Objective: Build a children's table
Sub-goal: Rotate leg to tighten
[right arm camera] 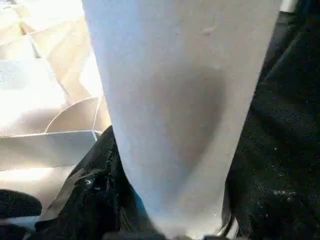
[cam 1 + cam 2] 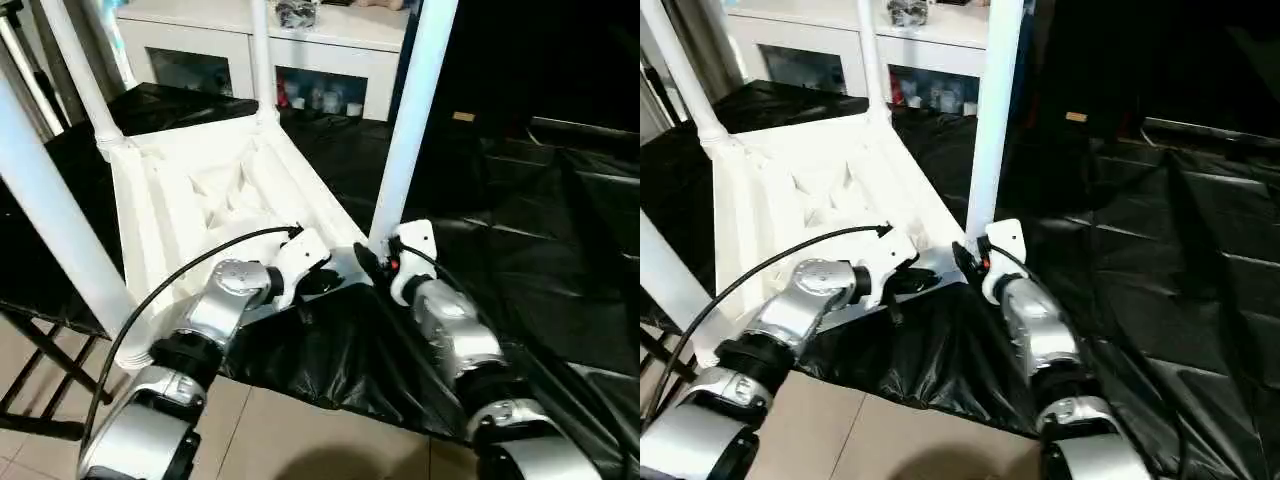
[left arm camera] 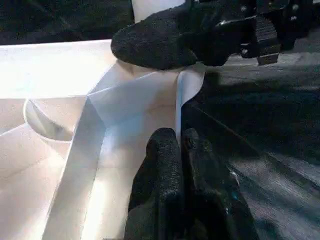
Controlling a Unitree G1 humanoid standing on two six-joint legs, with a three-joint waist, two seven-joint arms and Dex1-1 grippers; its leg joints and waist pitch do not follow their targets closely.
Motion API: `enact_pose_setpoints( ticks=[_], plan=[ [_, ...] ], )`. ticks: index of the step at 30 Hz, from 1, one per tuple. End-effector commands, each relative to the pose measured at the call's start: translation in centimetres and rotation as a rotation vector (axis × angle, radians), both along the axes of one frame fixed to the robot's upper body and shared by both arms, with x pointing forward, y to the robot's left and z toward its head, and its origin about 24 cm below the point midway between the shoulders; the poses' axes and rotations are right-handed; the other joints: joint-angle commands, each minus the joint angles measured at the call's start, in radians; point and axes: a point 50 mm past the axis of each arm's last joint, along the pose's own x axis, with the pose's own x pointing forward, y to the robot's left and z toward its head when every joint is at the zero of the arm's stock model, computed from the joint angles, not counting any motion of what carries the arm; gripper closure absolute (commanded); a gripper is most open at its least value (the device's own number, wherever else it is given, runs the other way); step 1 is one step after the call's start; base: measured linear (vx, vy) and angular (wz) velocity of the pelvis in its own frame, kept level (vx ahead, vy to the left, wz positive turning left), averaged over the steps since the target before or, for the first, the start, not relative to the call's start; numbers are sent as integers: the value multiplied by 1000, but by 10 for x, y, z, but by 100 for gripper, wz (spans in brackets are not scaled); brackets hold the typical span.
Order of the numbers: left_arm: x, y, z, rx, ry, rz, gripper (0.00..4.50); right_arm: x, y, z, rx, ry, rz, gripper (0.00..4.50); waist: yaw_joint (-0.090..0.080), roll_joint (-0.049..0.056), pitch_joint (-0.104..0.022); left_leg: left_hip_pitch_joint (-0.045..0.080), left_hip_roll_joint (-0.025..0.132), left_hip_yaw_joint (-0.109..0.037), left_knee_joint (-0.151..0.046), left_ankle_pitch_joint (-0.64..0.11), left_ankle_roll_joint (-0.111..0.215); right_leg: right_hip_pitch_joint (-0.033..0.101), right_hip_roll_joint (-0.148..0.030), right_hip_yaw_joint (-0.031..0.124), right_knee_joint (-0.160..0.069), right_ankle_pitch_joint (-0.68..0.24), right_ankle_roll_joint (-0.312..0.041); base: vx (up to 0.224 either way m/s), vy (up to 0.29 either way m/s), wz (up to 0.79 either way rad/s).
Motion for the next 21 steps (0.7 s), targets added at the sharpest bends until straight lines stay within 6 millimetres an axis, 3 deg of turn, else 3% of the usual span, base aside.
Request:
enact_pose_setpoints(
  ticks=[1,3,4,5,8,11,12,14,16,21],
  plan=[
    [-7,-19,-8,-3,19,-49,450,-8,25,-12,-40,63,93,201,-2,4,-39,-12,17,-2,-75,-284,40,33,-44,40,-96,-422,-138,0,0,0],
    [-8,-16,-9,16,5,-62,450,-7,21,-8,-37,28,103,201,-3,1,-39,-12,16,-1,-75,-295,40,32,-44,40,-98,-428,-134,0,0,0],
    [-9,-13,-9,23,3,-64,450,-5,15,-5,-40,1,107,145,-3,2,-38,-12,17,-2,-75,-300,41,32,-45,40,-98,-434,-132,0,0,0],
    [-9,-11,-9,27,-2,-72,450,-5,10,-2,-40,-15,112,131,-3,2,-39,-12,17,-2,-75,-303,41,32,-45,40,-98,-436,-132,0,0,0],
    [-10,-3,-9,38,-10,-88,450,-5,-10,4,-31,-39,171,103,2,4,-44,-17,19,0,-72,-258,57,41,-43,42,-88,-338,-158,0,0,0],
    [-11,2,-10,45,-6,-101,450,-7,-28,8,-76,-56,235,81,2,6,-46,-17,19,4,-67,-227,74,41,-41,43,-81,-260,-192,0,0,0],
    [-12,4,-10,46,-9,-112,450,-9,-37,11,-87,-61,263,81,7,3,-48,-14,21,8,-62,-200,91,42,-41,44,-77,-209,-212,0,0,0],
    [-12,7,-10,48,-8,-121,450,-11,-52,16,-93,-69,300,81,8,2,-50,-25,20,8,-58,-157,113,52,-42,43,-69,-154,-230,0,0,0],
    [-13,8,-10,48,-14,-135,450,-14,-66,20,-107,-74,334,81,8,4,-51,-27,20,8,-56,-132,128,55,-42,42,-65,-123,-238,0,0,0],
    [-14,11,-11,51,-17,-148,450,-23,-87,26,-147,-72,420,81,12,-6,-50,-29,20,8,-54,-145,140,55,-43,40,-68,-173,-232,0,0,0]
  ],
)
